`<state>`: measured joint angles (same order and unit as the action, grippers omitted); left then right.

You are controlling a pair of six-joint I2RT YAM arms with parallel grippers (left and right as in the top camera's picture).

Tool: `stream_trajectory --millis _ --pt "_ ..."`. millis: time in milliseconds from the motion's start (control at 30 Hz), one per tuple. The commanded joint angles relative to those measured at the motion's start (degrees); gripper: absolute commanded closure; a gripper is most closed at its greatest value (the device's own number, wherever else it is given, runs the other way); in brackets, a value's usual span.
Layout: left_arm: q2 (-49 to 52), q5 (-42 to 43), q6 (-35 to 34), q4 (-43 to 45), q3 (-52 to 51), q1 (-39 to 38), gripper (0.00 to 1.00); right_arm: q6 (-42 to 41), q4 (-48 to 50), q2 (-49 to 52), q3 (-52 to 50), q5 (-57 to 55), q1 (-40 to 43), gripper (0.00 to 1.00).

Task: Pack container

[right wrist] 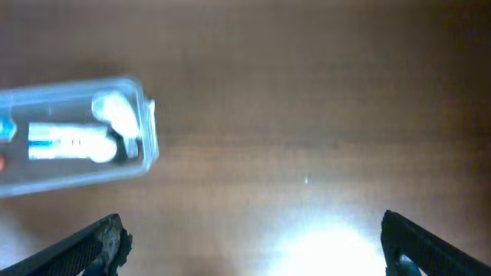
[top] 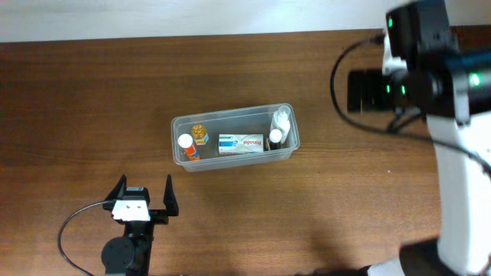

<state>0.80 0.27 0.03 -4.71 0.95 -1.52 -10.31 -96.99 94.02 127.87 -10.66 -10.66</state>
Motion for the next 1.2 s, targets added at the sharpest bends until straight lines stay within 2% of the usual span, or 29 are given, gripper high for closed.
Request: stream_trajectory --millis 0,267,333,500,667,833,967,1167 --pt "-0.5 0.9 0.9 0.0 -0.4 0.2 0.01 -0.3 -0.3 -5.1 -5.4 -0.3 -0.5 0.02" --pt "-0.5 0.9 0.9 0.0 -0.4 0.2 0.01 -0.7 0.1 -15.1 -7.8 0.5 -0.5 0.02" --pt "-0.5 0.9 0.9 0.0 -0.4 0.2 0.01 -0.7 3.9 -19.0 -11.1 0.3 -0.5 0.02" --pt "-0.5 0.9 0.9 0.0 -0.4 0.2 0.01 -0.5 27.9 -30.8 -28.1 0.1 2.7 0.02" --pt "-0.5 0.9 0.9 0.0 -0.4 0.2 0.01 -0.5 58.1 -44.5 -53.4 0.1 6.1 0.02" --pt "-0.5 0.9 0.9 0.0 -0.4 0.2 0.00 -0.5 79.5 -55.2 -74.9 1.6 7.9 0.02" --pt "-0.5 0.9 0.9 0.0 -0.4 0.2 0.01 -0.5 90.2 -63.7 -90.2 4.1 8.9 0.02" --pt "-0.5 0.9 0.9 0.0 -0.4 0.2 0.01 -0.5 97.6 -75.6 -106.5 4.8 9.3 0.02"
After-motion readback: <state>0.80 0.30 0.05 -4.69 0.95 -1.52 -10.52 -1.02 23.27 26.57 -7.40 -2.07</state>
